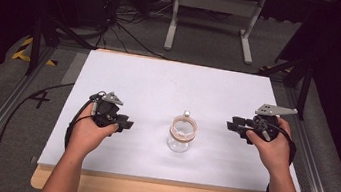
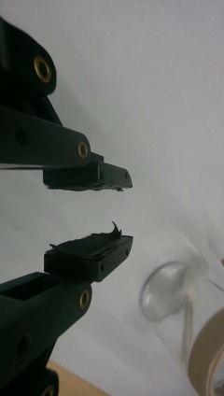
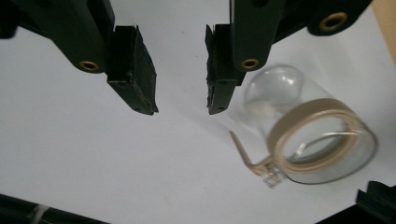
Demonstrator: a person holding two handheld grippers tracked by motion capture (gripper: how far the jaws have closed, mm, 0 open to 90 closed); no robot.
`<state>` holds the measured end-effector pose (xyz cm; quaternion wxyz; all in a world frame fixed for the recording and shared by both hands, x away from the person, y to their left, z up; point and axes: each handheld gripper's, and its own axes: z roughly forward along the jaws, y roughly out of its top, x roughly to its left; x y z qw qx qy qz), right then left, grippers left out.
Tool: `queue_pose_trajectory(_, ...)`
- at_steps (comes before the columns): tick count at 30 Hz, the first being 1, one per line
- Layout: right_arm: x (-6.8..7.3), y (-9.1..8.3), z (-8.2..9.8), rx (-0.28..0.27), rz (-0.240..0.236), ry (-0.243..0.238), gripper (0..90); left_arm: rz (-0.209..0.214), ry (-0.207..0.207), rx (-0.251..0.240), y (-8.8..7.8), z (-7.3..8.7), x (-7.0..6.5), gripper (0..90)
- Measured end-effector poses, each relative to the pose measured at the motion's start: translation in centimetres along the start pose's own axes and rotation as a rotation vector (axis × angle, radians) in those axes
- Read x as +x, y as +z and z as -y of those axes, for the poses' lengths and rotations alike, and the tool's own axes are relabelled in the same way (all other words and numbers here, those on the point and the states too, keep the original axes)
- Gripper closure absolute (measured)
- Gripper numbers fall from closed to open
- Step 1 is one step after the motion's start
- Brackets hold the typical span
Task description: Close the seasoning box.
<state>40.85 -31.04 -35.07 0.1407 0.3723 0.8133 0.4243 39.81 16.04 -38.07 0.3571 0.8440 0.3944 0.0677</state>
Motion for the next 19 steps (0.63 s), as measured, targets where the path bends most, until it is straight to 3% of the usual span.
queue_pose_trajectory(5, -2.5, 1.1, 2.0, 0.040, 0.063, 0.056, 56.4, -0.021, -0.031, 0.021, 1.1, 0.6, 1.1, 65.0)
queue_pose_trajectory(8, -3.2, 1.5, 2.6, 0.052, 0.082, 0.064, 54.8, -0.024, -0.035, 0.022, 1.3, 0.8, 1.5, 64.8)
queue_pose_trajectory(12, -4.3, 2.3, 3.6, 0.077, 0.107, 0.071, 52.1, -0.026, -0.008, -0.028, 1.7, 1.2, 2.1, 64.2)
queue_pose_trajectory(15, -4.7, 2.7, 4.2, 0.096, 0.120, 0.070, 50.2, -0.018, -0.014, -0.065, 2.0, 1.4, 2.4, 63.4)
queue_pose_trajectory(19, -4.9, 2.8, 4.4, 0.098, 0.115, 0.079, 49.5, -0.026, -0.013, -0.071, 2.1, 1.6, 2.7, 59.9)
